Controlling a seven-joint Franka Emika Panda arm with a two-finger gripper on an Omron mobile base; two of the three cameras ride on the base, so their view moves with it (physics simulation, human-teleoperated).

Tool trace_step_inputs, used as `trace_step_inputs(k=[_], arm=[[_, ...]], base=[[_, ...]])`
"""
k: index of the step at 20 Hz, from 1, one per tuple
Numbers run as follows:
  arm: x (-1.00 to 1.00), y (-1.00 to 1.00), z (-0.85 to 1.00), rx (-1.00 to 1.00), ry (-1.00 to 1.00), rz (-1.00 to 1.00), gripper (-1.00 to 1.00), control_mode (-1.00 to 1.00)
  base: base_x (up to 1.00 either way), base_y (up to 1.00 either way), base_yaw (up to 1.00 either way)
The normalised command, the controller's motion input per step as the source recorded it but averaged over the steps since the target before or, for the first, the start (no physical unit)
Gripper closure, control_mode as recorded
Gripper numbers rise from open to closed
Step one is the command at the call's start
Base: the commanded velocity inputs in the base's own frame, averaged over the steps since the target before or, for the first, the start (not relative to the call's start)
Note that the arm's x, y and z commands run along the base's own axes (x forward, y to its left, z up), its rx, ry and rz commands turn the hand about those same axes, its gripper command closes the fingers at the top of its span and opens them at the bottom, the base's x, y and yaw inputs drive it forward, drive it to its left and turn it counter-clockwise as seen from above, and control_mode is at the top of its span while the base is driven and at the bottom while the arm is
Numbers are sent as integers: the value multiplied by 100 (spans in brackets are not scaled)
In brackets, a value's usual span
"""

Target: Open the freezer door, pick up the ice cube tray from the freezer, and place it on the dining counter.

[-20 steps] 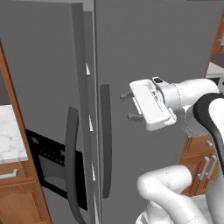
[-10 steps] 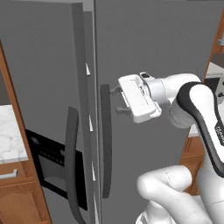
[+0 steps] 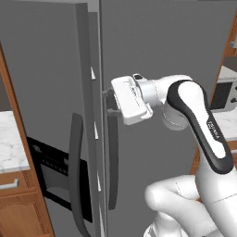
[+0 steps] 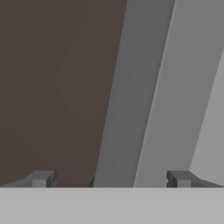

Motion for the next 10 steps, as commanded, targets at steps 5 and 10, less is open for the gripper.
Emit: trace_step_inputs(k=[5,10], arm=[[31,6,0,0,-1,0,-100,-100],[25,0,0,0,0,0,-100,-100]], base=[[0,0,0],[0,0,0]])
